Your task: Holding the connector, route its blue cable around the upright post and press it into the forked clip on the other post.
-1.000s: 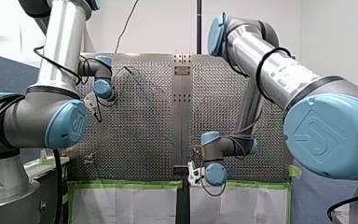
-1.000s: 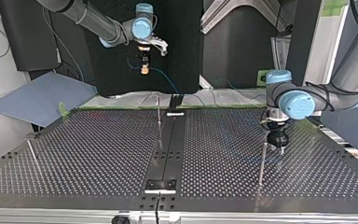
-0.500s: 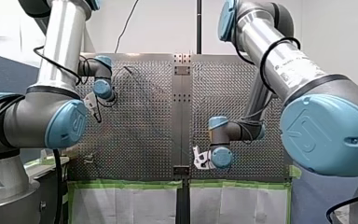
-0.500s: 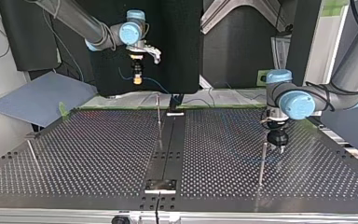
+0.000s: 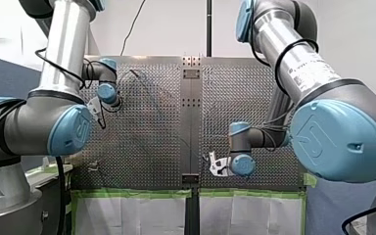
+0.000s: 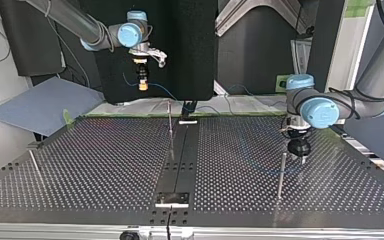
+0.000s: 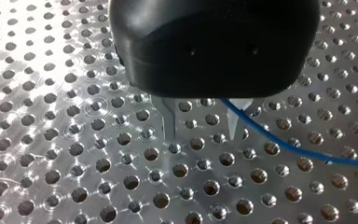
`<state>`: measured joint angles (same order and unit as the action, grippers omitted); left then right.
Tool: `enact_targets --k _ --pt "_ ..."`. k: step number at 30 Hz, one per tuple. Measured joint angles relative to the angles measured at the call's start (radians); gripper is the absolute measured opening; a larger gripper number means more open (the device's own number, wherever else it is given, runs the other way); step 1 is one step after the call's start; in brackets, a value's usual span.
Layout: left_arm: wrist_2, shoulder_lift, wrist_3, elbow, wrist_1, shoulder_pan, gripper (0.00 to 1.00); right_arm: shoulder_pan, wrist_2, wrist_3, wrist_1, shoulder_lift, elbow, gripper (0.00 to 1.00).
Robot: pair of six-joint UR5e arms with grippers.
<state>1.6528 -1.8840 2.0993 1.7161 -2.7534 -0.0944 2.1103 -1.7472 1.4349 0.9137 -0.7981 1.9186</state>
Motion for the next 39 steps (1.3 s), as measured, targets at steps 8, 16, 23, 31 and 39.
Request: enact_targets --k 8,16,23,31,39 --pt "-0.001 0.000 -0.004 0.000 -0.008 -0.002 0.56 -0.015 0.072 0.009 0.049 0.002 0.018 0.00" --pt "-0.001 0.000 -0.006 -0.001 -0.020 -0.003 0.56 -0.035 0.141 0.010 0.064 0.005 0.033 0.00" --pt "-0.007 0.000 -0.007 0.000 -0.024 -0.003 0.59 -0.046 0.199 0.006 0.090 0.007 0.047 0.00" --pt "-0.049 0.001 -0.007 0.000 -0.025 -0.002 1.00 -0.059 0.259 0.004 0.120 0.008 0.057 0.00" --pt "-0.054 0.003 0.019 0.000 -0.063 -0.007 1.00 -0.061 0.266 0.003 0.125 0.009 0.058 0.00"
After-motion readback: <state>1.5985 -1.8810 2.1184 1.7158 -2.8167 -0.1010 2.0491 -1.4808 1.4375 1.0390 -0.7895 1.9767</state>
